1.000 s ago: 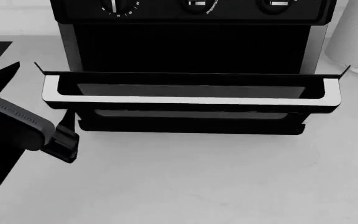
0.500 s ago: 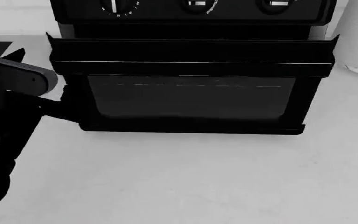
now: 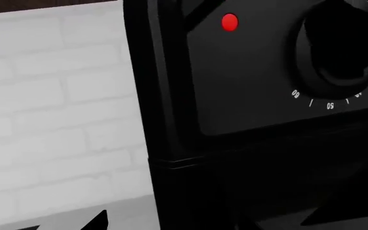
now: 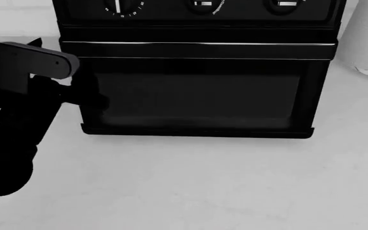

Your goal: Close the toaster oven door.

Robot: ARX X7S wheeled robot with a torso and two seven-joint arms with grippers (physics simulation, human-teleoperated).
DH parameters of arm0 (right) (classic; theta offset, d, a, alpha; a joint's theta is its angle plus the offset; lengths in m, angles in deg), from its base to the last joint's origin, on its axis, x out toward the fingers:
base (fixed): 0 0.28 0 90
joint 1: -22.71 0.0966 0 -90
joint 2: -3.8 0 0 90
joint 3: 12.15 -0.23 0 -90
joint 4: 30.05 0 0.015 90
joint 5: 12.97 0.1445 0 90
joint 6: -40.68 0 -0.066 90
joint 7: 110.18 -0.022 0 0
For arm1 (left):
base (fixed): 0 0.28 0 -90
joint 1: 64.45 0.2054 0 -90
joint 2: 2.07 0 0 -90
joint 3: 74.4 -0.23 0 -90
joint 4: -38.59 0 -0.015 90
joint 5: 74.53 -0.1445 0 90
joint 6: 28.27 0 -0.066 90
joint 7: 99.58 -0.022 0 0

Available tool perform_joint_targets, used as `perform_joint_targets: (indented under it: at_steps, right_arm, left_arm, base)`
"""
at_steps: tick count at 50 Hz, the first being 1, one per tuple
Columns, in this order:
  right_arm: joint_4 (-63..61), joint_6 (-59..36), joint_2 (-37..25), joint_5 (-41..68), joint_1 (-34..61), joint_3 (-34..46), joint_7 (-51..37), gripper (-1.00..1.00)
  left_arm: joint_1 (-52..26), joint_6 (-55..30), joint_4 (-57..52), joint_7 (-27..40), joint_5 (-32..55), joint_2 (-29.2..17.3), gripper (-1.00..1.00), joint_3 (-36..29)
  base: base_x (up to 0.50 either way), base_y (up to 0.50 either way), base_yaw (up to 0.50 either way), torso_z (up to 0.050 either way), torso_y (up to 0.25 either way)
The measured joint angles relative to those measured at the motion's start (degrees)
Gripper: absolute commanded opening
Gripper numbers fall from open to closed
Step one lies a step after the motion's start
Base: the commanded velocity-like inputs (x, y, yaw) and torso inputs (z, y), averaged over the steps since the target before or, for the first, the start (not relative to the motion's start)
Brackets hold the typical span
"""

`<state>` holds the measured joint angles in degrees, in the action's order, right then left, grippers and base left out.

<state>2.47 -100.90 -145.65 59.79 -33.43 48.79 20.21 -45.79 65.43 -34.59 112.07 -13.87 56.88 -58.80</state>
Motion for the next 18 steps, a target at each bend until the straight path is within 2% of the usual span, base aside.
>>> perform_joint_targets:
  at_steps: [18]
  right_arm:
    - [-0.25,0.53,-0.29,0.14,-1.98,-1.48,-0.12,1.0]
  left_arm:
    - [0.62,0.05,-0.02,1.27,-1.7,-0.01,1.0,0.63]
  base:
    - [0.02,-0.01,-0.02,0.001,0.0]
